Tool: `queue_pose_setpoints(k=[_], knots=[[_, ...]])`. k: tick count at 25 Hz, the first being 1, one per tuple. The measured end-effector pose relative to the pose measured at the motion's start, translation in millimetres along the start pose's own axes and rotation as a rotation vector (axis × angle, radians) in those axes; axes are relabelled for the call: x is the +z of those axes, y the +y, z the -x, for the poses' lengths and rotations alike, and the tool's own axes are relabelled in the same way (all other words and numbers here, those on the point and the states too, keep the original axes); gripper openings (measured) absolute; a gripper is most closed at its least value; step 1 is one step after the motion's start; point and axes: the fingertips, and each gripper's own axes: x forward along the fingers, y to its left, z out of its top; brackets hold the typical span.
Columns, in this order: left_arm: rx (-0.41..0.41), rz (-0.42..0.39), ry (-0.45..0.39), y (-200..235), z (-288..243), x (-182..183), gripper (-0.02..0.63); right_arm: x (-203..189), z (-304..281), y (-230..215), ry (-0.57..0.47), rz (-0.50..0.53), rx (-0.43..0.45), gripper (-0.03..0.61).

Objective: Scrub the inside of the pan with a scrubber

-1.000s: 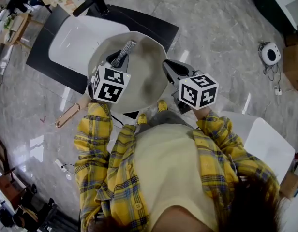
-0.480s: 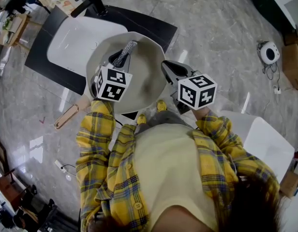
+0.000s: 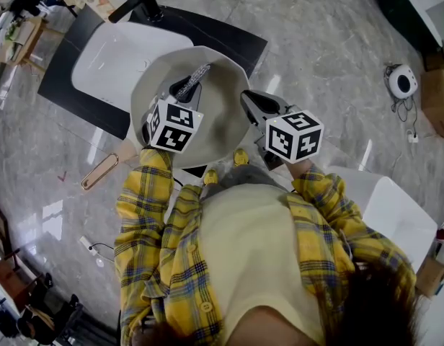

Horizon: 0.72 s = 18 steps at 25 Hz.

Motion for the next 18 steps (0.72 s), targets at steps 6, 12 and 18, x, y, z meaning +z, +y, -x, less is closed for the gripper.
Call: queue_pose_setpoints(k=[6, 12, 18], knots=[[-0.068, -0.087, 0.028, -20.3, -1.0, -5.9, 0.094, 0.1, 0.4, -0.3, -0.003, -0.003, -0.002, 0.017], [-0.162, -0.139, 0.055, -40.3, 0.8, -11.6, 0.097, 1.2, 3.8, -1.4, -0.015, -0.007, -0.005, 0.017], [-0.266, -0.144, 0.081, -56.9, 5.9, -8.5, 0.098, 1.6, 7.0, -0.1, -0.019, -0.007, -0.006, 0.017]])
